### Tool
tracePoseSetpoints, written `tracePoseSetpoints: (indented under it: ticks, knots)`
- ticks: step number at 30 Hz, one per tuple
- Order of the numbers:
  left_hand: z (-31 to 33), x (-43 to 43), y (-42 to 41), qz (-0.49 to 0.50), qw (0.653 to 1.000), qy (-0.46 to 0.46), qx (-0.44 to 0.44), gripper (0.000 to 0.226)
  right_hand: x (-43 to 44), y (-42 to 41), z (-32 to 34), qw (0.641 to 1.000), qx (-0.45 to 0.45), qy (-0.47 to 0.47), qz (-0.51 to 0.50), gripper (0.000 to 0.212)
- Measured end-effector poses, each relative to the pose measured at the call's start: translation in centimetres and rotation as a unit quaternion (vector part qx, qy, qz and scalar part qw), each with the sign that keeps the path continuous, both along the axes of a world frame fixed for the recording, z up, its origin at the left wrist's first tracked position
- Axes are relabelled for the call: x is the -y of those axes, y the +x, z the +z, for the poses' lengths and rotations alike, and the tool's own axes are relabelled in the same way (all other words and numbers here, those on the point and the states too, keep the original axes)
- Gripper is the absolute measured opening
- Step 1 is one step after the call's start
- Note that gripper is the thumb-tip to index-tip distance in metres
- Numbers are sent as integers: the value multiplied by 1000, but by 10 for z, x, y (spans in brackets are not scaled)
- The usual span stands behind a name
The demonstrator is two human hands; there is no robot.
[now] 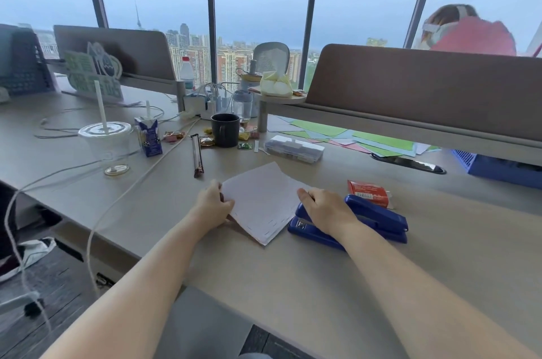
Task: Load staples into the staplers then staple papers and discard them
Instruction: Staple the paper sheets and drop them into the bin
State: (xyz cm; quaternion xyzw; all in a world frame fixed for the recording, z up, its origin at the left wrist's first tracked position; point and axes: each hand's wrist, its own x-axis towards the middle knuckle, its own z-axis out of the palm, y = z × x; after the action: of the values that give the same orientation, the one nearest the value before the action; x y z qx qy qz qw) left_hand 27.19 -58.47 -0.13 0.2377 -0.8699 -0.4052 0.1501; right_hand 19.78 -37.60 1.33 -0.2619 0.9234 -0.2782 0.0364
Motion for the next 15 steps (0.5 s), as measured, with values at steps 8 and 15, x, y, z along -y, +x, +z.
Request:
tracePoseSetpoints:
  ticks: [8, 15]
  knots:
    - [-13, 16, -1, -13, 990, 119, -79, 29, 5, -2, -2, 998, -32, -37, -40, 32]
    - [-19, 20, 4, -24, 985, 139, -97, 30, 15, 1, 0, 998, -18, -35, -56, 29]
